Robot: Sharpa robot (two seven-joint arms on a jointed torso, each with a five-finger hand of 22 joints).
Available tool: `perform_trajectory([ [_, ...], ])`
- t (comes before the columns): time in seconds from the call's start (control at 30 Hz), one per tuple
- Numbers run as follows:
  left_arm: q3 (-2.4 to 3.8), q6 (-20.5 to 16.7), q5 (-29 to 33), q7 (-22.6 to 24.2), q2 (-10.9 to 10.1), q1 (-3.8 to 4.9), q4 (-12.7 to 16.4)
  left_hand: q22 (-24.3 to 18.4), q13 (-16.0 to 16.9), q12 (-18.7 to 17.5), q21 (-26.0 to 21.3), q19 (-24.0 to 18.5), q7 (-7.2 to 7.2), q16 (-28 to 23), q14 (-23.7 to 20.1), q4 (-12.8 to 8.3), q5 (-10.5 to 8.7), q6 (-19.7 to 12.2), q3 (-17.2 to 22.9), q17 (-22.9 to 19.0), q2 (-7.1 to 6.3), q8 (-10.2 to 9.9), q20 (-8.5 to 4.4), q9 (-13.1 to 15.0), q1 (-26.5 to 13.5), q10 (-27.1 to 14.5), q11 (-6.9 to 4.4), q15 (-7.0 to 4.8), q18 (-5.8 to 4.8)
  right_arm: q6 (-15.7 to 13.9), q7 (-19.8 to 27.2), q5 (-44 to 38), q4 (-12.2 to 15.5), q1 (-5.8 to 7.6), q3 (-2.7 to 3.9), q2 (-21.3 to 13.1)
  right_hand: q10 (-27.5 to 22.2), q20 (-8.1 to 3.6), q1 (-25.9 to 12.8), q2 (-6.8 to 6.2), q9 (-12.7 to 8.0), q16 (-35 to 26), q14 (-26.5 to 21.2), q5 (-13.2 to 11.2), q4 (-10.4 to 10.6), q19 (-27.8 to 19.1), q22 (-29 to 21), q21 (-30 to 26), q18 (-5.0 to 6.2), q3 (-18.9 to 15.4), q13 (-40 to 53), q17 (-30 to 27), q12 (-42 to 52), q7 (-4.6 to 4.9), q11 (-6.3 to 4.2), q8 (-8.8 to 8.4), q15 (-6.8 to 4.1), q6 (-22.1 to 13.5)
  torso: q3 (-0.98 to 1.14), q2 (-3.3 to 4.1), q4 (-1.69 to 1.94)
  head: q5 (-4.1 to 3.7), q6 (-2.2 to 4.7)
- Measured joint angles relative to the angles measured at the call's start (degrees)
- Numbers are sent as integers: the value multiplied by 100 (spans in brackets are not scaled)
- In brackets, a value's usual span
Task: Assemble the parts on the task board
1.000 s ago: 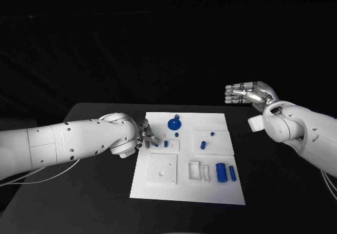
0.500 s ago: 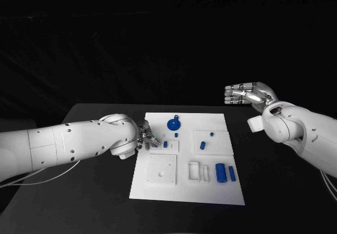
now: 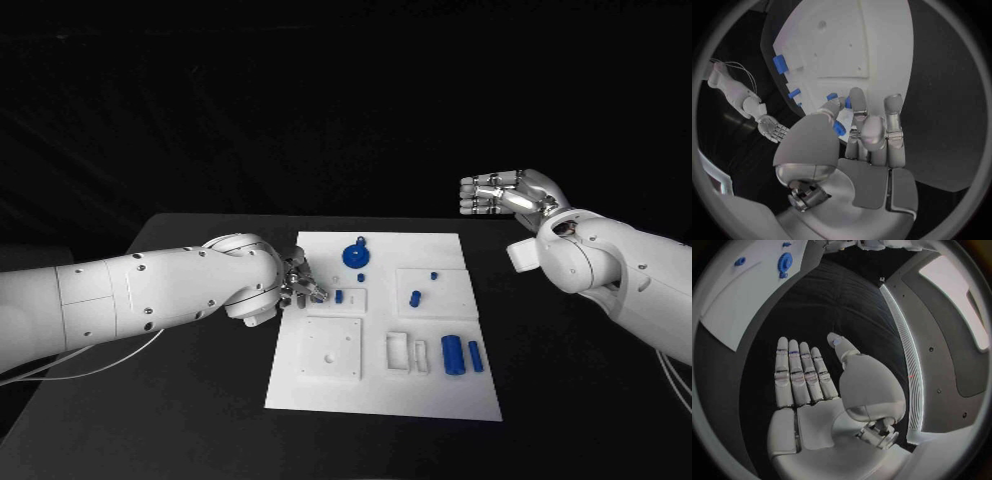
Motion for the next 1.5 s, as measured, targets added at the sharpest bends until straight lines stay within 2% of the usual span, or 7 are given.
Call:
perform_trajectory([
  [0.17,-3,6,-11,1,7,-4,-12,0,8,1,-22,0,-98,0,-1,164,-313,101,-115,-4,-15,-4,0,-12,11,2,2,-1,1,2,0,2,-1,-3,0,3,0,0,0,0,0,0,0,-1,0,0,0,0,-1,0,0,0,0,0,0,0,0,0,-1,0,1,1,19],
  [0.27,-6,18,-21,7,15,-12,-15,0,13,0,-22,25,-406,0,-14,306,-512,494,-186,-9,-70,2,-2,-14,62,-15,-14,-15,0,2,0,3,-2,-5,0,1,0,0,0,0,0,0,0,-1,10,0,0,0,-1,-10,0,0,0,0,0,0,0,0,-2,0,1,-7,32],
  [0.47,-31,97,-98,0,8,-41,-13,-1,15,-27,-44,43,-515,-22,-7,613,-585,499,-295,-15,-194,0,-1,-36,174,-34,-33,-39,0,2,0,3,-5,-9,0,-2,0,1,0,0,0,0,0,21,61,-42,0,0,-1,-147,0,0,0,19,0,0,0,-19,-5,0,1,-11,40],
  [0.87,-30,204,-241,-16,-27,-47,-3,-2,36,-27,-44,43,-478,-22,-7,862,-1097,542,-431,-22,-300,0,-1,37,52,-34,-33,-39,1,2,0,4,-13,-21,0,2,0,1,0,0,0,0,1,42,63,-42,0,0,-1,-158,0,0,0,19,0,0,-1,-19,-2,1,-2,-12,47],
  [1.1,-35,227,-257,-31,-47,-53,8,-2,40,-27,-76,43,-458,-68,-7,811,-2322,563,-582,-67,-436,0,-1,17,-84,-34,-33,-39,0,2,-1,5,-14,-25,0,-4,0,1,0,0,0,0,-19,42,55,-42,0,0,-1,-197,0,0,0,18,0,0,18,-19,-2,1,1,-14,43],
  [1.3,-34,244,-253,-36,-112,-53,78,-3,16,-176,-133,43,-347,-209,-66,698,-2385,404,-695,-246,-482,1,-1,-159,-81,-12,-11,-45,1,2,-1,5,-12,-29,0,-13,0,1,0,0,0,0,-19,42,54,-42,0,0,-1,-197,0,0,0,18,-1,0,18,-18,-3,1,6,-18,64],
  [1.5,27,243,-84,48,-266,-26,233,-8,-354,-1062,-431,-218,-43,-735,-594,374,-2385,-489,-844,-971,-354,-4,155,-378,209,-162,193,126,1,2,-2,6,-17,-33,0,-15,0,1,0,0,0,0,-19,42,54,-42,0,0,-1,-197,0,0,0,17,0,0,18,-17,-4,-2,8,-11,92],
])
